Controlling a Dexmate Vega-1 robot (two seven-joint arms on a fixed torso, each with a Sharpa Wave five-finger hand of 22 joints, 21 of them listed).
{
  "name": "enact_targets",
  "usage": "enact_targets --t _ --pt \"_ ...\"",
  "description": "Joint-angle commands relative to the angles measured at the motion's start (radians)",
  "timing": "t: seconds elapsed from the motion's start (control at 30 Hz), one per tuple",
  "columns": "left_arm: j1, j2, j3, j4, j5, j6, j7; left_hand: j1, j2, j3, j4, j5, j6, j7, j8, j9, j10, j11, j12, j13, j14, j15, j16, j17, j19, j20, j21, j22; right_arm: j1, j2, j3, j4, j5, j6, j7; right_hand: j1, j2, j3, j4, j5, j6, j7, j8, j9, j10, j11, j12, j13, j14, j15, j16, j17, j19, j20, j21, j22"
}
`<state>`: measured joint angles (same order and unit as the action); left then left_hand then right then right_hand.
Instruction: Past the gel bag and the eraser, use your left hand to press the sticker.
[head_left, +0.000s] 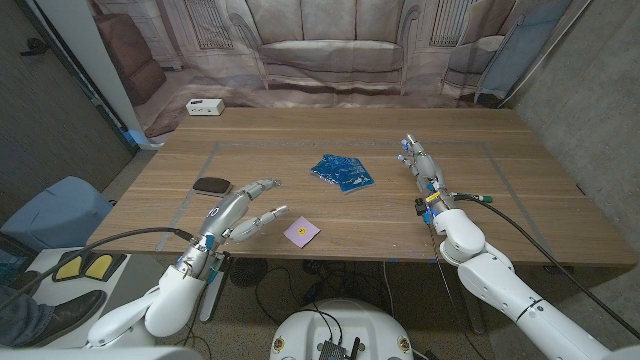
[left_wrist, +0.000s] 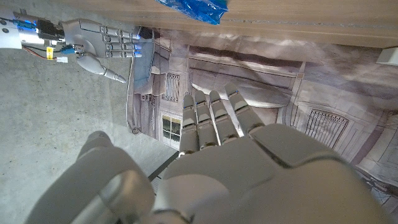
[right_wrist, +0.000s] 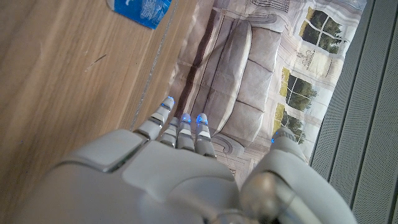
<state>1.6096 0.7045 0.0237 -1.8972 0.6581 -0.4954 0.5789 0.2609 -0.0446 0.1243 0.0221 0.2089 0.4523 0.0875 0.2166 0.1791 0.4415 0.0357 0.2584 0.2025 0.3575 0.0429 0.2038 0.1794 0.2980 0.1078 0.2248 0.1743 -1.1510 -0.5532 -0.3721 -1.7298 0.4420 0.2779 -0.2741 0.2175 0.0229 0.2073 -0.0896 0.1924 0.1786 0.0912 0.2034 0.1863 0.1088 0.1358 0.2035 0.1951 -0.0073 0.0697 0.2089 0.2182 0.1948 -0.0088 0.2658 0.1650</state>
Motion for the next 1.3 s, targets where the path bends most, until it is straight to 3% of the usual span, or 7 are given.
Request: enact_targets --t 0.03,0.27,0.47,0.63,0.77,1.1,1.3 --pt "0.05 0.059 -0.005 -0.092 0.135 0.141 0.066 0.001 0.008 -0.004 -0.003 0.006 0.015 -0.003 0.002 0.003 0.008 -0.003 -0.001 0.002 0.014 0.0 0.001 0.003 0.009 -0.002 -0.004 0.005 -0.011 -0.002 0.002 0.001 0.001 0.011 0.002 0.003 0.007 0.0 -0.003 -0.003 0.008 -0.001 -0.001 0.003 -0.001 -0.001 0.001 0.004 -0.006 0.004 -0.001 0.003 0.007 0.0 -0.007 0.006" --pt "0.064 0.095 -0.002 -0.119 0.167 0.207 0.081 -0.004 0.019 -0.005 0.003 0.007 0.023 -0.012 -0.001 0.003 -0.014 -0.008 -0.013 0.002 -0.01 0.001 -0.01 0.004 -0.004 0.004 -0.013 0.005 -0.013 0.006 -0.001 0.006 -0.005 0.027 0.0 0.003 0.008 0.0 -0.004 -0.003 0.009 -0.004 -0.002 0.003 -0.001 -0.001 0.001 0.003 -0.005 0.004 -0.001 0.003 0.007 0.0 -0.009 0.006" --pt "0.067 0.13 0.008 -0.135 0.198 0.248 0.092 -0.025 0.035 -0.013 0.018 0.01 0.144 0.0 0.025 0.002 -0.034 -0.022 -0.027 0.004 -0.057 -0.004 -0.022 0.005 -0.028 0.026 -0.025 0.007 -0.017 0.009 -0.001 0.003 -0.013 0.032 -0.006 0.002 0.008 -0.001 -0.004 -0.003 0.009 -0.003 -0.002 0.003 0.001 -0.002 0.002 0.003 -0.005 0.004 -0.001 0.003 0.01 -0.001 -0.011 0.006" --pt "0.07 0.16 0.02 -0.153 0.239 0.307 0.08 -0.049 0.033 -0.03 0.031 0.017 0.189 -0.001 0.017 0.001 -0.115 -0.019 -0.056 0.004 -0.149 -0.006 -0.034 0.006 -0.091 0.033 -0.041 0.008 -0.019 0.011 -0.006 0.005 -0.019 0.03 -0.007 0.002 0.009 -0.001 -0.005 -0.003 0.01 -0.003 -0.002 0.003 0.002 -0.002 0.002 0.003 -0.004 0.004 -0.001 0.002 0.012 -0.003 -0.012 0.006" --pt "0.075 0.185 0.027 -0.171 0.267 0.35 0.074 -0.065 0.032 -0.043 0.04 0.023 0.211 -0.006 0.008 0.0 -0.176 -0.032 -0.069 0.004 -0.207 -0.007 -0.034 0.007 -0.135 0.028 -0.044 0.008 -0.022 0.012 -0.006 0.003 -0.016 0.026 -0.009 0.002 0.009 -0.001 -0.005 -0.003 0.01 -0.003 -0.002 0.003 0.001 -0.003 0.001 0.003 -0.004 0.004 0.0 0.002 0.012 -0.002 -0.013 0.006" --pt "0.077 0.239 0.057 -0.208 0.32 0.456 0.035 -0.107 0.038 -0.071 0.066 0.035 0.233 -0.025 -0.013 0.0 -0.29 -0.043 -0.074 0.003 -0.334 -0.023 -0.035 0.007 -0.25 0.0 -0.049 0.01 -0.031 0.005 -0.004 -0.006 -0.015 0.016 -0.012 0.002 0.01 -0.002 -0.006 -0.003 0.01 -0.003 -0.003 0.003 -0.001 -0.002 0.001 0.003 -0.005 0.004 -0.001 0.002 0.012 -0.001 -0.017 0.006" --pt "0.074 0.27 0.075 -0.23 0.322 0.502 -0.015 -0.122 0.036 -0.082 0.074 0.038 0.235 -0.025 -0.018 0.0 -0.331 -0.045 -0.075 0.002 -0.375 -0.025 -0.035 0.007 -0.292 0.011 -0.049 0.01 -0.038 -0.001 -0.003 -0.015 -0.011 0.004 -0.013 0.001 0.011 -0.003 -0.006 -0.003 0.01 -0.003 -0.003 0.003 -0.001 -0.002 0.001 0.003 -0.005 0.004 -0.001 0.002 0.013 -0.001 -0.019 0.006"
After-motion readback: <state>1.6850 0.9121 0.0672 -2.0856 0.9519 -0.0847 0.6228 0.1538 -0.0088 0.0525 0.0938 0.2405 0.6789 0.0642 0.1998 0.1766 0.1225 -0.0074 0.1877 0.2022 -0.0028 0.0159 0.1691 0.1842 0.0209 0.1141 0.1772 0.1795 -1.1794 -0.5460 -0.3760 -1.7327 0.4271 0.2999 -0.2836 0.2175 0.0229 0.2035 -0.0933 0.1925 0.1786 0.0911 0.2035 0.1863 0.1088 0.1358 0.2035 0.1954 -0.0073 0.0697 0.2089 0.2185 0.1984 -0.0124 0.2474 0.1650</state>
